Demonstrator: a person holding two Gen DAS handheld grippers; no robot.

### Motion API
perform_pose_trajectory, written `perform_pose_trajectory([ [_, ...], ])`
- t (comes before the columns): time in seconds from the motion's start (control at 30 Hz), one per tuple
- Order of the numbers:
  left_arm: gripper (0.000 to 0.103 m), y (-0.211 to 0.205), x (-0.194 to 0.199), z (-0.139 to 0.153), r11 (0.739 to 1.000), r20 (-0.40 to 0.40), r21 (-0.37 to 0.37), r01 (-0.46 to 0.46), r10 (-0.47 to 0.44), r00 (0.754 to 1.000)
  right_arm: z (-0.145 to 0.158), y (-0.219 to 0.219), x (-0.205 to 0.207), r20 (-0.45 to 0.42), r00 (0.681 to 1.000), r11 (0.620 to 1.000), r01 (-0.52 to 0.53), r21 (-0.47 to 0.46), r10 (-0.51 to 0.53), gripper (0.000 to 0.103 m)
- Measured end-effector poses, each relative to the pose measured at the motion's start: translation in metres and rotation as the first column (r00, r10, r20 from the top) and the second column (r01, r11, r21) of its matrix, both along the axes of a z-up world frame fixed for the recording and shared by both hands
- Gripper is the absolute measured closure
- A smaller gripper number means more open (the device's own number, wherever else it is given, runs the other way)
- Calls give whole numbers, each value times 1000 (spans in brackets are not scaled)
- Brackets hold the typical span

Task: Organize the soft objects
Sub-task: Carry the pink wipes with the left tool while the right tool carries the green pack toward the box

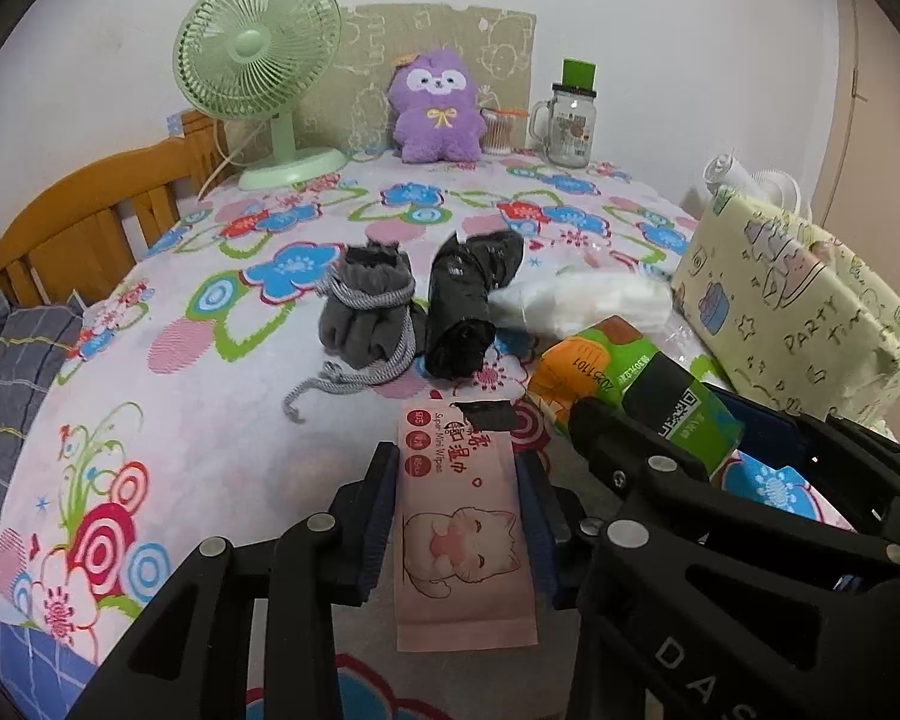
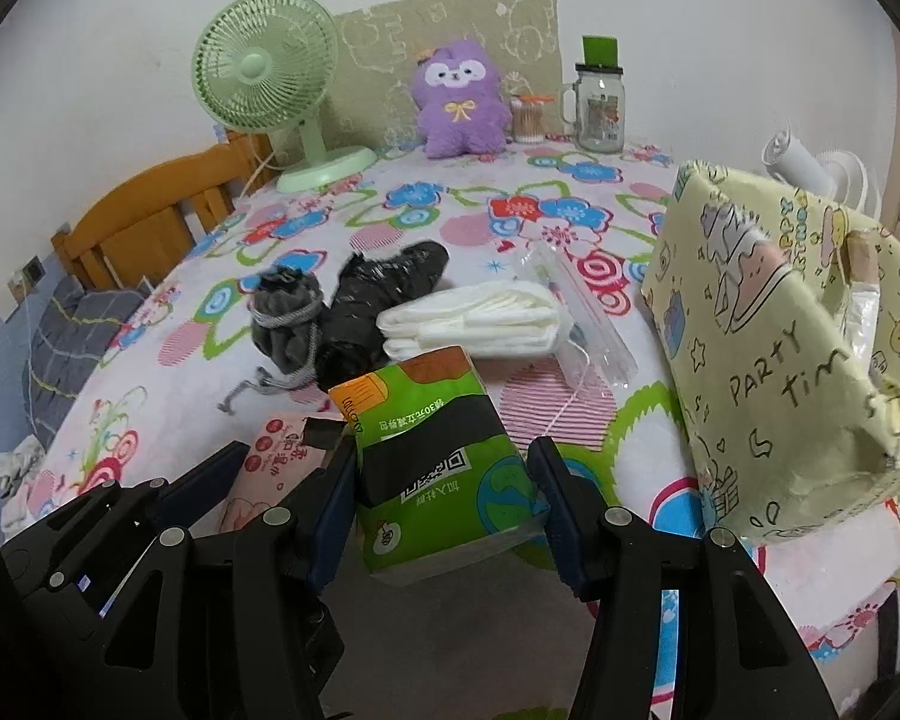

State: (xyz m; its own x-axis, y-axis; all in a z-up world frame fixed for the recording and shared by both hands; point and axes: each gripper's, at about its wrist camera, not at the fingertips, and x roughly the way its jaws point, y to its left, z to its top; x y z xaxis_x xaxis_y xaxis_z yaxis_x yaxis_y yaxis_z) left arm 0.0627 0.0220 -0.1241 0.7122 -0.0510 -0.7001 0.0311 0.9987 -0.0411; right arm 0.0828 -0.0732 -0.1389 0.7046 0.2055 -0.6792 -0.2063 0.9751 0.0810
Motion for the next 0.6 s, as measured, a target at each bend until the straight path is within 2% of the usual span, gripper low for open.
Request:
perform_pose_trajectory([
  [0.6,63,-1,-14,57,1000,93,9,12,-13,996,60,1,-20,93,995,1000,24,-18,-23,44],
])
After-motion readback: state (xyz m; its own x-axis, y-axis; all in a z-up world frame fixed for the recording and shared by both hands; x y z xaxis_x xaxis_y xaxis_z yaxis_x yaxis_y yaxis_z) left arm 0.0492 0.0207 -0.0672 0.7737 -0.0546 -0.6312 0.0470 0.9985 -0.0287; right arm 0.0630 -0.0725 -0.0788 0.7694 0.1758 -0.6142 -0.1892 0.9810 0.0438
